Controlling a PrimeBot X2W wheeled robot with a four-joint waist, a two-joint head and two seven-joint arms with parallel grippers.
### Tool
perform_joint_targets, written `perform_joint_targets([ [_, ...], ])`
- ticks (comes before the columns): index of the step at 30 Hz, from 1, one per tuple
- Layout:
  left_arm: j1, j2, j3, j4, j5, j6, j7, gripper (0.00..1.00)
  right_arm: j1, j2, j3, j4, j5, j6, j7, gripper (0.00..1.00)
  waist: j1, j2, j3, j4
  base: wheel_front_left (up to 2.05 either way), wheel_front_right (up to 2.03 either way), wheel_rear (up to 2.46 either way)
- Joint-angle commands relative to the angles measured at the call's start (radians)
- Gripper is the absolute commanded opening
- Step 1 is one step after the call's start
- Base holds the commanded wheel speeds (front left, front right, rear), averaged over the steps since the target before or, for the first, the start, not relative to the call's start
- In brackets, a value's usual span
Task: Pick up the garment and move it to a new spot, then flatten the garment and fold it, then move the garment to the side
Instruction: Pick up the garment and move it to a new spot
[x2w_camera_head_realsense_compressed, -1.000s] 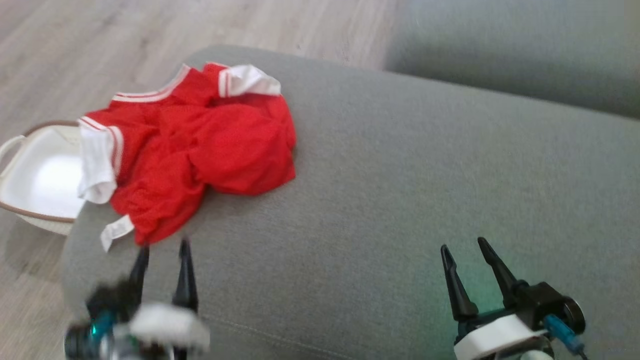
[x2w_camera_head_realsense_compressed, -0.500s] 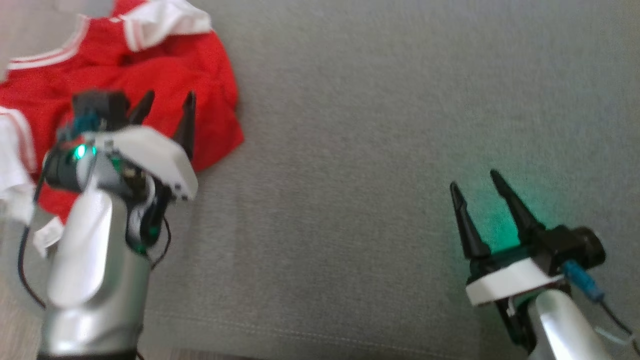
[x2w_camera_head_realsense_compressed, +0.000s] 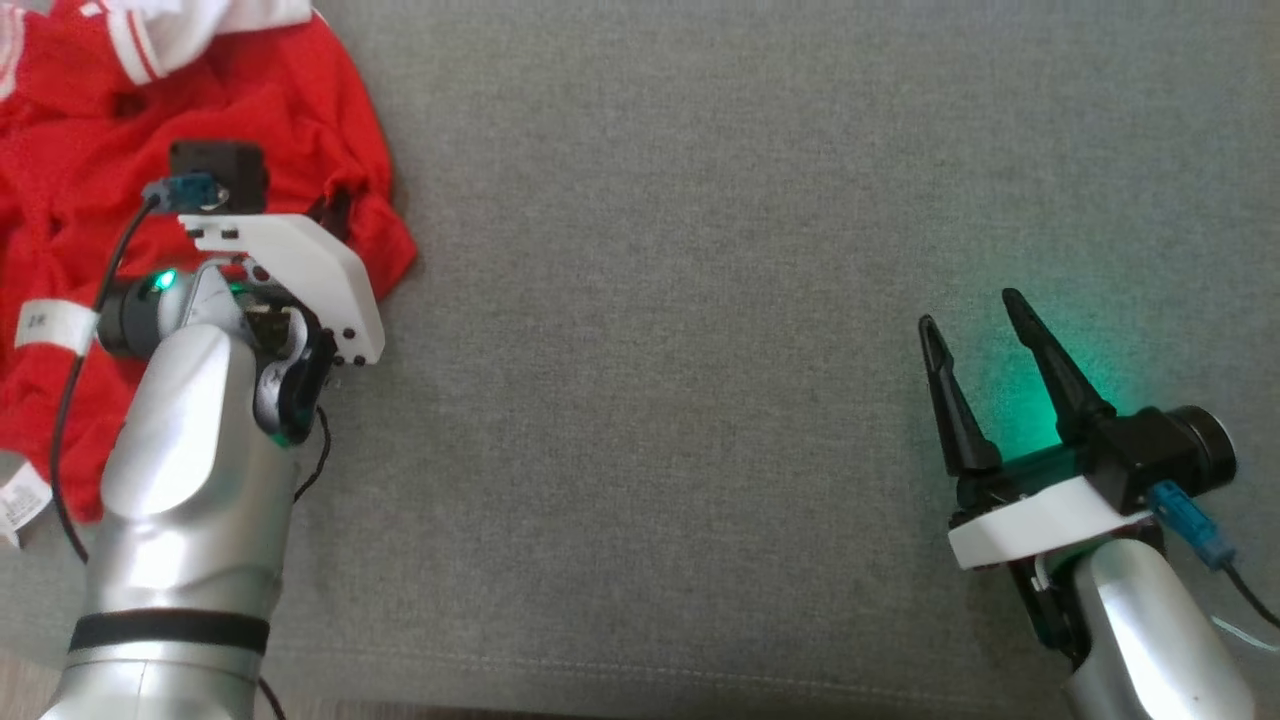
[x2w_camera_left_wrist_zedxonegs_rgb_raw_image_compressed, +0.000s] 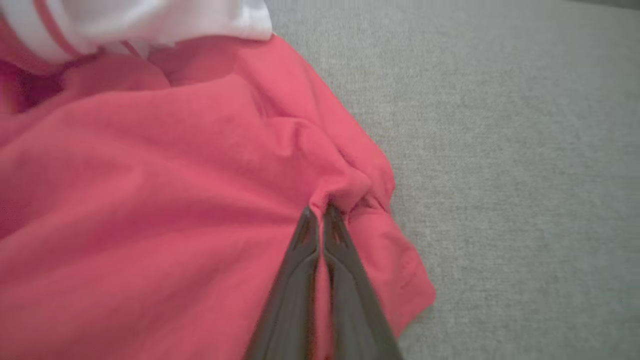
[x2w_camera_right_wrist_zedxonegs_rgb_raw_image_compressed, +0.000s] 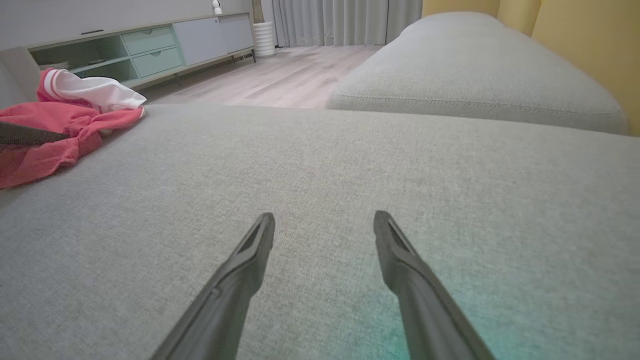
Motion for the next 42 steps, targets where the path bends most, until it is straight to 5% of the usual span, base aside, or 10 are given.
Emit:
perform_joint_targets([
  [1,-0.032,0.037,0.028,-0.025,-0.009,-0.005,-0.03,0.0,0.005,0.004,0.015,-0.023,0.01,0.008,-0.011,1.0,-0.0001,0.0,-0.027,0.006,0.0,0.0,0.0],
  [7,-0.026,0.035,0.026,-0.146,-0.034,-0.03,-0.078,0.0,0.037,0.034,0.009,-0.009,0.013,0.008,-0.011,1.0,-0.0001,0.0,-0.119,0.02,0.0,0.0,0.0],
  [14,0.023,0.023,-0.011,-0.432,-0.103,-0.065,0.014,0.0,0.064,0.073,0.011,0.003,0.018,0.008,-0.011,1.0,-0.0001,0.0,-0.204,-0.002,0.0,0.0,0.0],
  [28,0.079,-0.027,-0.117,-1.025,-0.302,-0.072,0.279,0.0,0.081,0.114,0.031,0.018,0.037,0.008,-0.011,1.0,-0.0001,0.0,-0.268,-0.206,0.0,0.0,0.0],
  [33,0.023,-0.053,-0.147,-1.077,-0.359,-0.055,0.321,0.0,0.079,0.117,0.035,0.017,0.049,0.008,-0.011,1.0,-0.0001,0.0,-0.265,-0.297,0.0,0.0,0.0],
  [42,-0.141,-0.079,-0.189,-0.952,-0.404,-0.031,0.282,0.0,0.071,0.117,0.047,0.009,0.1,0.008,-0.011,1.0,-0.0001,0.0,-0.242,-0.442,0.0,0.0,0.0],
])
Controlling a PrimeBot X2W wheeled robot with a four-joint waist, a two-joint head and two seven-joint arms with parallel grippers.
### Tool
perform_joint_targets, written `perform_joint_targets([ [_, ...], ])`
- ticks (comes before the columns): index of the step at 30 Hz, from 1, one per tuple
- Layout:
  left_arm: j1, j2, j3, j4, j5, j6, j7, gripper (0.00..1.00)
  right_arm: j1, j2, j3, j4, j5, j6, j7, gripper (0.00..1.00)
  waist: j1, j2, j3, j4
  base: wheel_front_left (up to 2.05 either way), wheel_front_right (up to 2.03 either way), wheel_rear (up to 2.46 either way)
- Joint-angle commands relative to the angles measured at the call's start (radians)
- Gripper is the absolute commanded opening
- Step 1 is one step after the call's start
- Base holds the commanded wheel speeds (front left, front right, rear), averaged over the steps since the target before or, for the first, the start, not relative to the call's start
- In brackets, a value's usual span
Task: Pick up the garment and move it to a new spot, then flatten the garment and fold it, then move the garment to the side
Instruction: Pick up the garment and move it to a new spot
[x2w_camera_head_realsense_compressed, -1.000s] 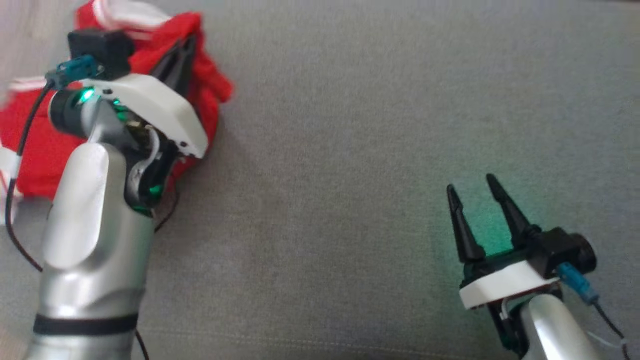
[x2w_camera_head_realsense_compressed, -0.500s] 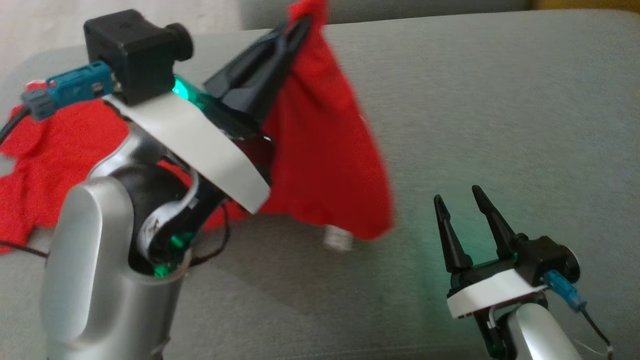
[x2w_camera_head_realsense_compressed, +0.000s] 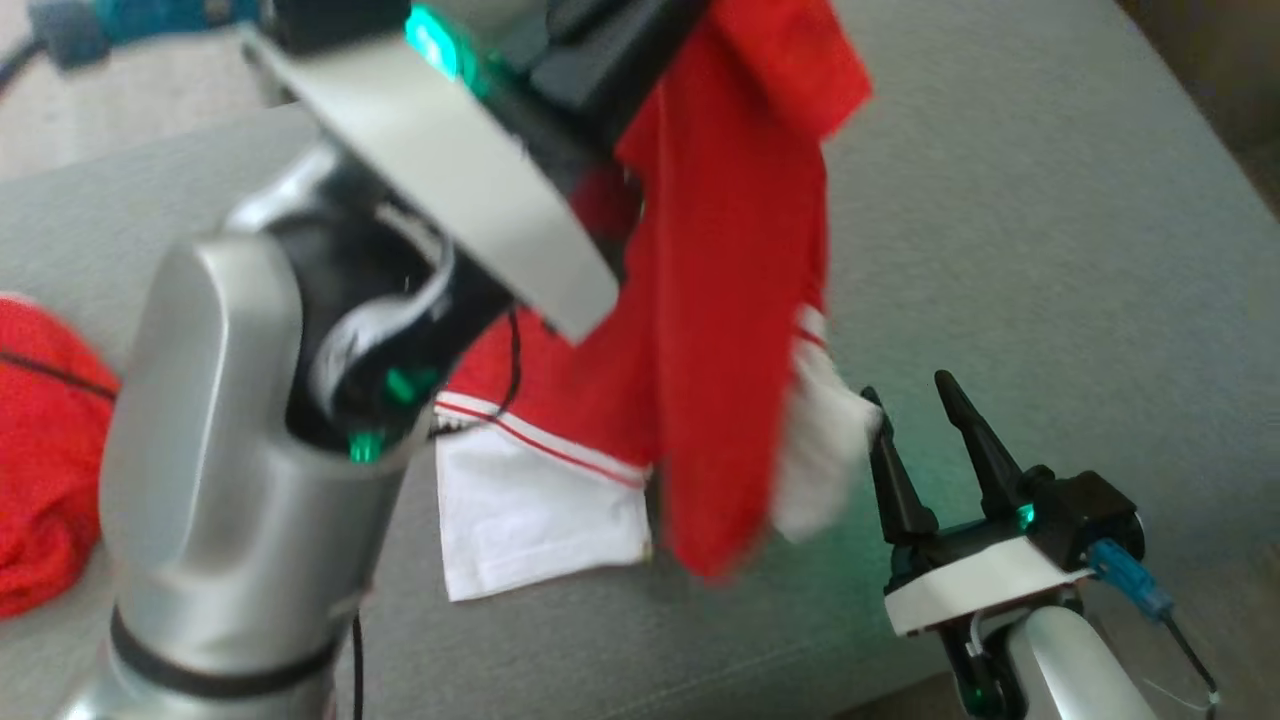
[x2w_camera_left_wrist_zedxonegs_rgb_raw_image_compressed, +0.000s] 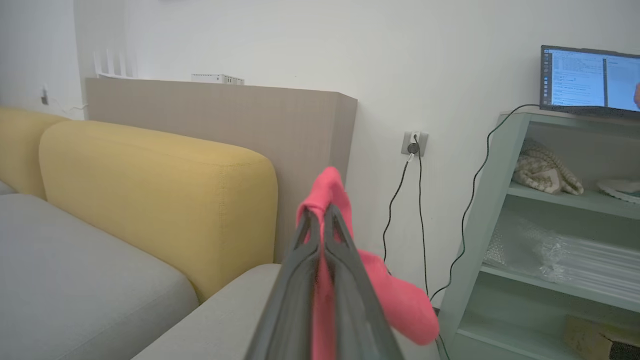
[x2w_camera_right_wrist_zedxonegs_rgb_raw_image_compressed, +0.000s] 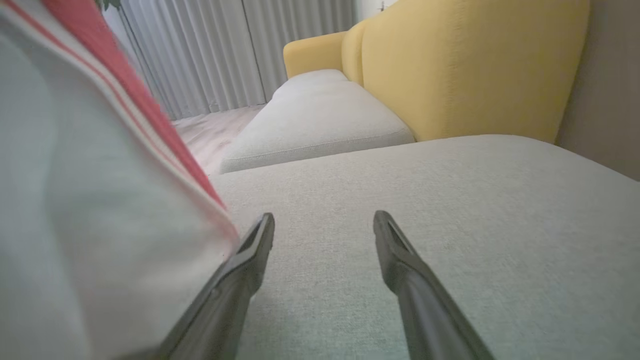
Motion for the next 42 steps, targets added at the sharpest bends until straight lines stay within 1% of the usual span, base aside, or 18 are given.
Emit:
perform_joint_targets([
  [1,-0.069,0.011,0.036,-0.005,0.009,0.009,-0.019,0.0,-0.015,0.005,0.023,-0.033,0.009,0.008,-0.011,1.0,0.0,-0.0001,0.01,-0.037,0.0,0.0,0.0],
  [4,-0.102,0.018,0.071,0.097,0.04,0.027,-0.075,0.0,-0.017,0.005,0.028,-0.035,0.021,0.008,-0.011,1.0,0.0,-0.0001,0.018,-0.063,0.0,0.0,0.0],
  [8,-0.091,0.07,0.116,0.294,0.1,0.045,-0.138,0.0,-0.02,0.005,0.033,-0.038,0.032,0.008,-0.011,1.0,0.0,-0.0001,0.027,-0.081,0.0,0.0,0.0],
  [11,-0.049,0.131,0.13,0.473,0.145,0.058,-0.163,0.0,-0.02,0.005,0.034,-0.039,0.035,0.008,-0.011,1.0,0.0,-0.0001,0.033,-0.085,0.0,0.0,0.0],
  [13,-0.01,0.155,0.14,0.588,0.158,0.067,-0.189,0.0,-0.021,0.005,0.034,-0.039,0.036,0.008,-0.011,1.0,0.0,-0.0001,0.037,-0.086,0.0,0.0,0.0],
  [15,0.028,0.163,0.151,0.686,0.158,0.071,-0.229,0.0,-0.022,0.005,0.038,-0.036,0.035,0.008,-0.011,1.0,0.0,-0.0001,0.039,-0.086,0.0,0.0,0.0],
  [16,0.028,0.163,0.151,0.686,0.158,0.071,-0.229,0.0,-0.022,0.005,0.038,-0.036,0.035,0.008,-0.011,1.0,0.0,-0.0001,0.039,-0.086,0.0,0.0,0.0],
  [19,0.065,0.145,0.154,0.799,0.147,0.063,-0.284,0.0,-0.021,0.005,0.034,-0.035,0.027,0.008,-0.011,1.0,0.0,-0.0001,0.043,-0.071,0.0,0.0,0.0],
  [20,0.07,0.133,0.157,0.826,0.139,0.06,-0.306,0.1,-0.021,0.005,0.033,-0.035,0.023,0.008,-0.011,1.0,0.0,-0.0001,0.043,-0.063,0.0,0.0,0.0],
  [21,0.073,0.126,0.155,0.851,0.142,0.06,-0.33,0.43,-0.021,0.005,0.032,-0.034,0.019,0.008,-0.011,1.0,0.0,-0.0001,0.043,-0.055,0.0,0.0,0.0],
  [22,0.075,0.123,0.147,0.874,0.153,0.06,-0.353,0.99,-0.021,0.005,0.031,-0.033,0.015,0.008,-0.011,1.0,0.0,-0.0001,0.042,-0.047,0.0,0.0,0.0],
  [25,0.079,0.111,0.139,0.92,0.174,0.068,-0.438,1.0,-0.024,0.005,0.03,-0.031,0.003,0.008,-0.011,1.0,0.0,-0.0001,0.031,-0.025,0.0,0.0,0.0],
  [27,0.088,0.102,0.136,0.921,0.192,0.079,-0.514,1.0,-0.022,0.005,0.022,-0.032,-0.004,0.008,-0.011,1.0,0.0,-0.0001,0.018,-0.009,0.0,0.0,0.0],
  [29,0.113,0.093,0.13,0.907,0.21,0.09,-0.592,1.0,-0.015,0.005,0.011,-0.033,-0.017,0.008,-0.011,1.0,0.0,-0.0001,0.001,0.008,0.0,0.0,0.0],
  [33,0.212,0.072,0.136,0.844,0.223,0.131,-0.727,1.0,0.008,0.005,-0.012,-0.044,-0.05,0.008,-0.011,1.0,0.0,-0.0001,-0.038,0.046,0.0,0.0,0.0],
  [37,0.361,0.055,0.141,0.746,0.229,0.168,-0.78,1.0,0.039,0.005,-0.047,-0.062,-0.085,0.008,-0.011,1.0,0.0,-0.0001,-0.075,0.091,0.0,0.0,0.0],
  [42,0.569,0.046,0.147,0.606,0.269,0.209,-0.796,1.0,0.091,0.005,-0.092,-0.076,-0.109,0.008,-0.011,1.0,0.0,-0.0001,-0.12,0.153,0.0,0.0,0.0],
])
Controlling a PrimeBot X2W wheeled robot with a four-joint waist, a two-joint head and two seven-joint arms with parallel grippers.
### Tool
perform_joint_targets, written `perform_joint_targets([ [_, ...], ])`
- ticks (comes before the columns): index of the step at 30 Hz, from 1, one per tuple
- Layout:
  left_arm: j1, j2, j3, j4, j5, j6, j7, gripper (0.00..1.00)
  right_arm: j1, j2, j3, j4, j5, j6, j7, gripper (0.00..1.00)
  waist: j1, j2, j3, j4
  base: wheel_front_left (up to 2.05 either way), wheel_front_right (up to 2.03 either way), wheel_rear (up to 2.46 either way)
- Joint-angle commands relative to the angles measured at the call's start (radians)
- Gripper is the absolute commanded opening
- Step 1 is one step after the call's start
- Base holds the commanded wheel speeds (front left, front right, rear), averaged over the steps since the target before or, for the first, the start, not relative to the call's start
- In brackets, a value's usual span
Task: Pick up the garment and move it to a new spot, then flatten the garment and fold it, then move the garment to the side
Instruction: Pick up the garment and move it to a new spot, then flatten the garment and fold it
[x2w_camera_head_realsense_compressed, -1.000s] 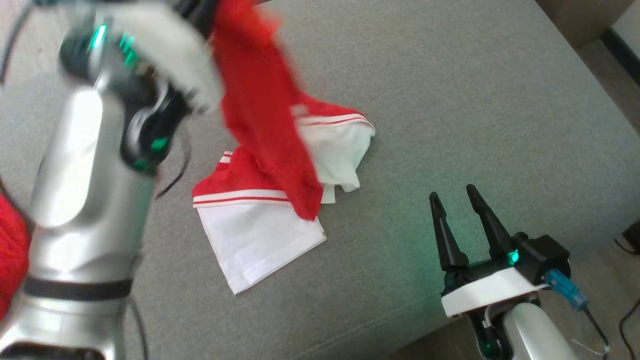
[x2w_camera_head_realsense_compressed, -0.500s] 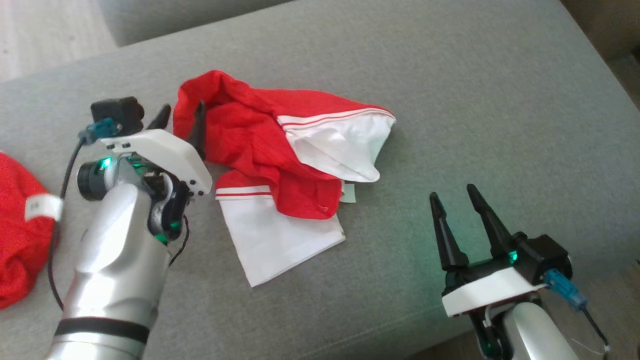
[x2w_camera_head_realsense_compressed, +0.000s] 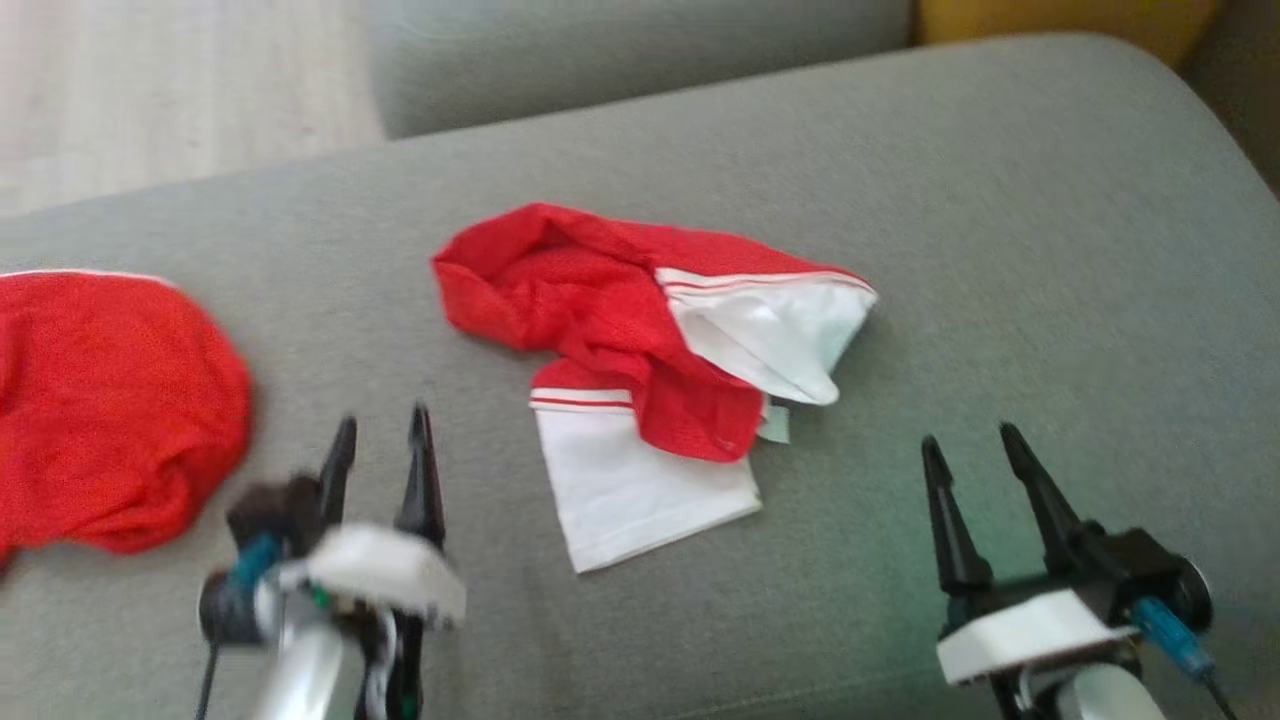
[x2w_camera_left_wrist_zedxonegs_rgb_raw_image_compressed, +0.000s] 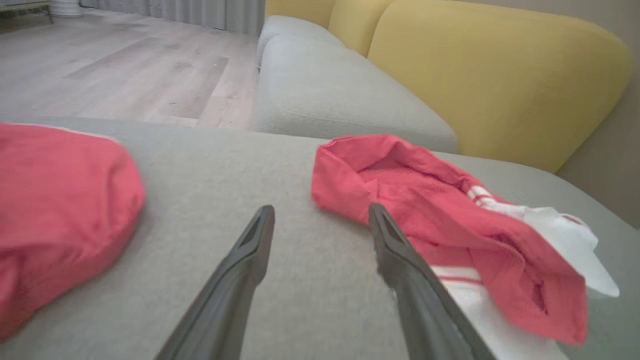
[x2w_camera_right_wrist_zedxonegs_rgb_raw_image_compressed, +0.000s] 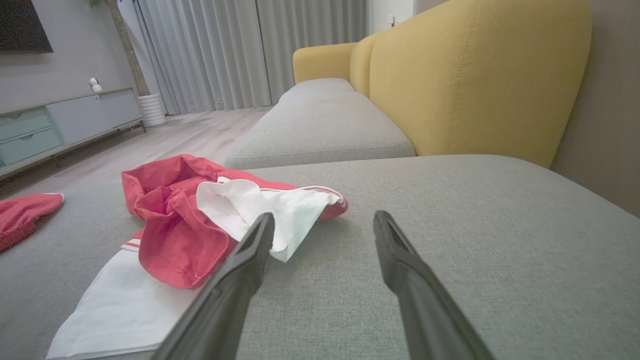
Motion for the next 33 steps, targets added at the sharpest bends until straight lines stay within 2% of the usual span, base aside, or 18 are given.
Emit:
perform_joint_targets([
  [1,0.005,0.006,0.041,-0.076,0.023,0.01,-0.012,1.0,-0.002,0.0,0.006,-0.039,-0.011,0.008,-0.011,1.0,0.0,-0.0001,-0.037,0.049,0.0,0.0,0.0],
  [5,0.139,-0.005,0.058,-0.183,0.072,0.013,-0.013,1.0,0.042,0.0,-0.034,-0.038,-0.022,0.008,-0.011,1.0,0.0,-0.0001,-0.053,0.097,0.0,0.0,0.0],
  [11,0.237,-0.017,0.083,-0.255,0.139,-0.018,-0.013,1.0,0.082,0.0,-0.06,-0.027,-0.033,0.008,-0.011,1.0,0.0,-0.0001,-0.067,0.138,0.0,0.0,0.0],
  [18,0.288,-0.028,0.136,-0.284,0.174,-0.042,-0.013,1.0,0.088,0.0,-0.065,-0.013,-0.022,0.008,-0.011,1.0,0.0,-0.0001,-0.08,0.152,0.0,0.0,0.0],
  [33,0.305,-0.033,0.153,-0.288,0.169,-0.046,-0.013,1.0,0.084,0.0,-0.05,-0.005,-0.012,0.008,-0.011,1.0,0.0,-0.0001,-0.088,0.174,0.0,0.0,0.0],
])
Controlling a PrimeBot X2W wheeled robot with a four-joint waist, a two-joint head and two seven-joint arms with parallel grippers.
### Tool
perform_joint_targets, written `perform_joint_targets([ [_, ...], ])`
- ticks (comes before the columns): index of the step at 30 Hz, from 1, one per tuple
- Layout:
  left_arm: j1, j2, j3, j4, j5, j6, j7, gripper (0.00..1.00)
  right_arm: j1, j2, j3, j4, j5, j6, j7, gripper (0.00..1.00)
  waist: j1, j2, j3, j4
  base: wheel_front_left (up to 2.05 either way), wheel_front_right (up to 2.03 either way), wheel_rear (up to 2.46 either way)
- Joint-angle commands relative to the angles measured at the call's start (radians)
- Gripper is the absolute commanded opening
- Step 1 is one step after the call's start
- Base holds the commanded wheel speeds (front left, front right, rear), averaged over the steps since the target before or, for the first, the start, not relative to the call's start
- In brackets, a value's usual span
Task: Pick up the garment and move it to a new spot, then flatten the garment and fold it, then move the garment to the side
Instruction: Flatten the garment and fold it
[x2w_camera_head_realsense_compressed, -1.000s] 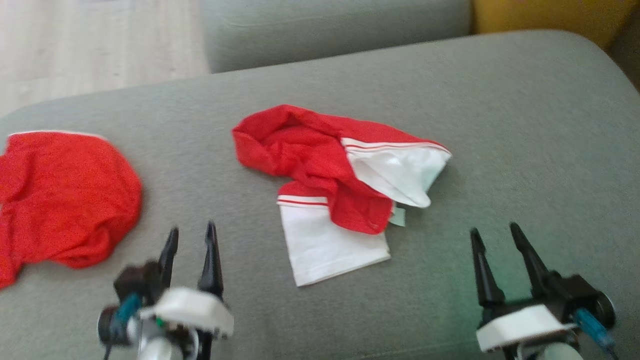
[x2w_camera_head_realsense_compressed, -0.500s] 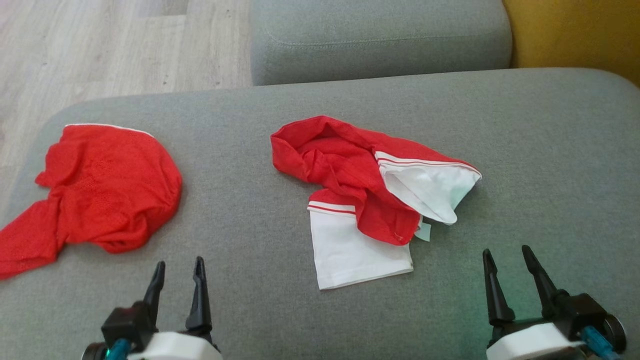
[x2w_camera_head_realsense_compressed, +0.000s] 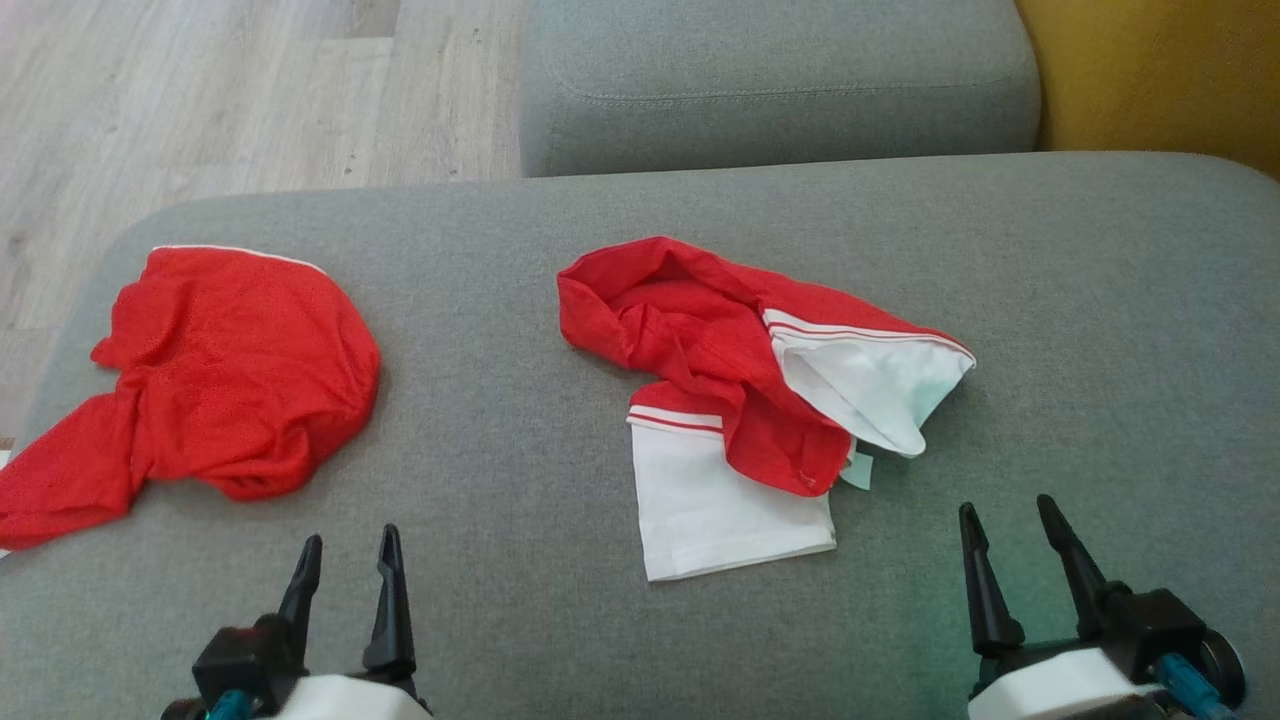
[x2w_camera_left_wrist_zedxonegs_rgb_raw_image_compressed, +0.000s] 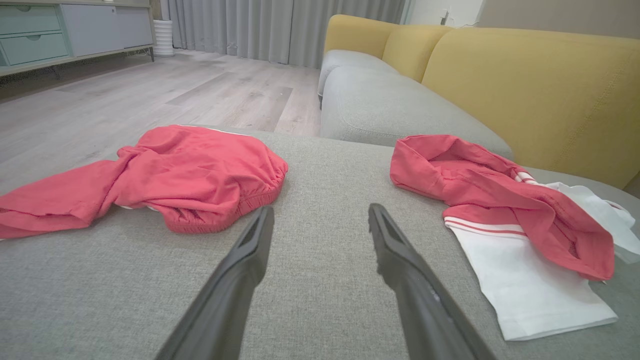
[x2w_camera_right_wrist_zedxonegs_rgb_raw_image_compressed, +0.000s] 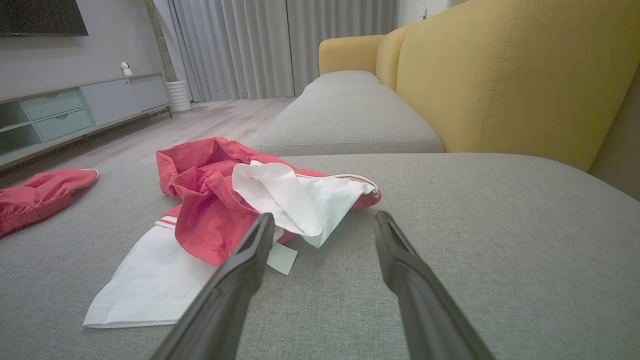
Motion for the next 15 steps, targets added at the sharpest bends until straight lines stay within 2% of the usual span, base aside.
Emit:
perform_joint_targets([
  [1,-0.034,-0.007,0.029,-0.034,0.0,0.005,-0.012,1.0,-0.019,-0.005,0.029,-0.025,0.009,0.008,-0.011,1.0,0.0,0.0,0.001,-0.001,0.0,0.0,0.0],
  [15,-0.043,-0.007,0.02,-0.028,0.002,0.016,-0.012,1.0,-0.029,-0.005,0.042,-0.018,0.016,0.008,-0.011,1.0,0.0,0.0,0.007,-0.017,0.0,0.0,0.0],
])
